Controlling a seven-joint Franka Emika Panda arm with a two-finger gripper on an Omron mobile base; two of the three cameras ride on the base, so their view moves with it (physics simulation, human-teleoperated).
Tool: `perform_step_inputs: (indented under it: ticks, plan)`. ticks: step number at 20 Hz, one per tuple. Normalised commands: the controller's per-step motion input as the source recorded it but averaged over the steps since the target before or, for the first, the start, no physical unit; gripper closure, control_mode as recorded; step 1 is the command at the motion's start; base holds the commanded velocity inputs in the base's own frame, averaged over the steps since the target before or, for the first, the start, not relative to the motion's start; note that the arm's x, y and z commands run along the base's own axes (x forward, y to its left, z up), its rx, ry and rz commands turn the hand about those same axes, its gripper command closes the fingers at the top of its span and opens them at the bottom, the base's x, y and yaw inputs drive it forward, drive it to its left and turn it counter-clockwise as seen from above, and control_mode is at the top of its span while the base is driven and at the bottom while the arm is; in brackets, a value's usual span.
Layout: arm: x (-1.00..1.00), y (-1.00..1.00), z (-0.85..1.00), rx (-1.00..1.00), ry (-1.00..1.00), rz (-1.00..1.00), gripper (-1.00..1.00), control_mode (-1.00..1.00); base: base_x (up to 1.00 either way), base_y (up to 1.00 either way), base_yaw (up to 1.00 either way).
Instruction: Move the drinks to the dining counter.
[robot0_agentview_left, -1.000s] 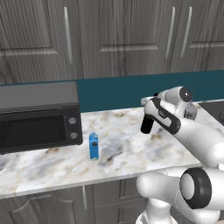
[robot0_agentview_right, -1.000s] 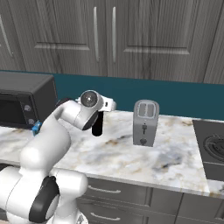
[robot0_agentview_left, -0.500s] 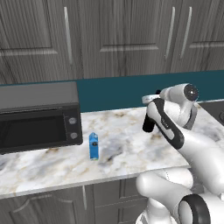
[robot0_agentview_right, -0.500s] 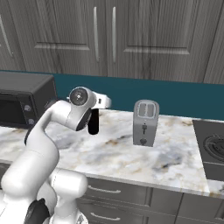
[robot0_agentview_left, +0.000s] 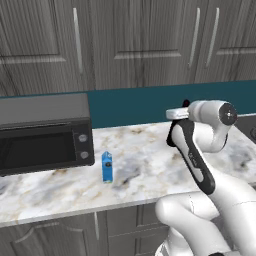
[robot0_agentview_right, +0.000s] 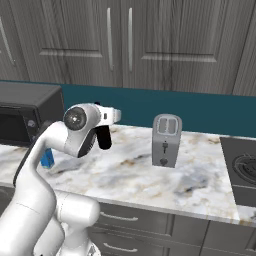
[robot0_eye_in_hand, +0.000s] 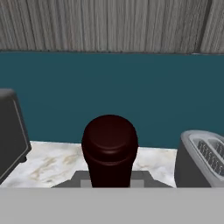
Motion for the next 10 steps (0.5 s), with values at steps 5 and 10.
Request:
perform_step_inputs:
  ticks: [5,10]
  plan:
    - [-0.36,0.15,0.38,-0.04,-0.06,0.00,1.00,-1.00,0.00,0.00,0.00]
    - [-0.33,0.14,0.33,-0.02,-0.01,0.00,1.00,-1.00,0.00,0.00,0.00]
